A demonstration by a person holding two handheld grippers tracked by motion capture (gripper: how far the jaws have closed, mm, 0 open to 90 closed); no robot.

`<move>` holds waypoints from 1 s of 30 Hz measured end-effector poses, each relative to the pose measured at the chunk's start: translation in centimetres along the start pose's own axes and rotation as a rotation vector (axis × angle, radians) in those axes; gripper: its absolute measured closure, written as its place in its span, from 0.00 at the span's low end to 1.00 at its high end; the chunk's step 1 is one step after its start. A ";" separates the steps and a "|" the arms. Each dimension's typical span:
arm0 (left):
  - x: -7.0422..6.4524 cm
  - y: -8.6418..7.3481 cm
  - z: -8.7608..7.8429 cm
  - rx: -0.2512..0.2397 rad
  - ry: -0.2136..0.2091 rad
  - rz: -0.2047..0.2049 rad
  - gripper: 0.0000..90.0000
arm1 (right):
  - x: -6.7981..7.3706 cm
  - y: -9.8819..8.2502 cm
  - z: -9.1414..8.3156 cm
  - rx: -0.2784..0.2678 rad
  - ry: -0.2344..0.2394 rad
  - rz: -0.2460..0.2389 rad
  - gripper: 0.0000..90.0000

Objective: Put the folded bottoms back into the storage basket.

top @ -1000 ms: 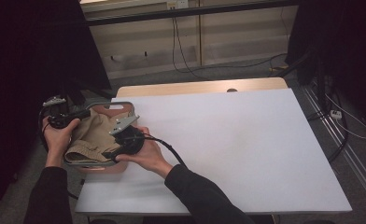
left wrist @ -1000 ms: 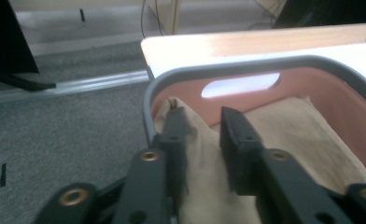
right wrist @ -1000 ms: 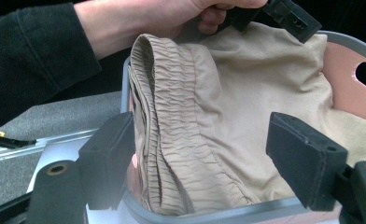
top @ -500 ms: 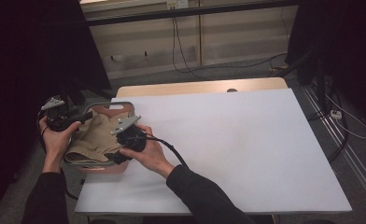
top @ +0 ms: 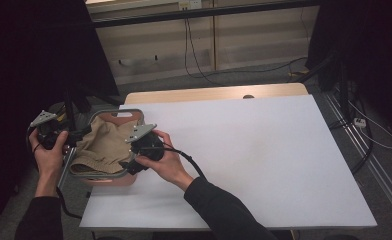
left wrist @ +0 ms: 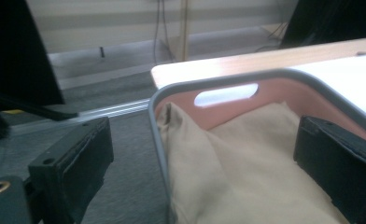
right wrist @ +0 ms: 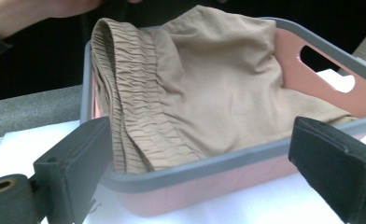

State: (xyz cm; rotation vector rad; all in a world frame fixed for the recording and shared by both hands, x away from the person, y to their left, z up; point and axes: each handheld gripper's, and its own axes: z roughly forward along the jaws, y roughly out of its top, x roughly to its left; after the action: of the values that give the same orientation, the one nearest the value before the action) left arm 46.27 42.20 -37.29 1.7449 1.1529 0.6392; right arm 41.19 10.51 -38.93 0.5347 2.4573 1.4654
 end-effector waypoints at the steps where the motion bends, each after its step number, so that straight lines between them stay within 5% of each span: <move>1: -0.2 -0.1 -0.2 -0.016 -0.009 -0.010 0.06 | 0.0 0.0 -0.1 -0.003 -0.006 -0.001 0.06; 15: -4.5 -0.6 -2.6 -0.019 -0.058 0.063 0.07 | 0.2 -0.8 -1.9 -0.026 -0.050 0.008 0.06; 21: -5.6 -1.5 -4.0 -0.013 -0.038 0.029 0.07 | 0.4 -1.1 -2.8 -0.043 -0.068 0.017 0.06; 30: -7.2 -2.9 -5.7 0.005 -0.069 0.049 0.10 | 0.6 -2.3 -4.1 -0.036 -0.101 0.020 0.06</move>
State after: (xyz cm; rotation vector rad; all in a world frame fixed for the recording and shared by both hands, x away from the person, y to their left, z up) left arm 37.43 38.41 -36.96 1.7902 1.0688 0.6013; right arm 38.63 6.54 -39.07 0.6125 2.3504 1.4503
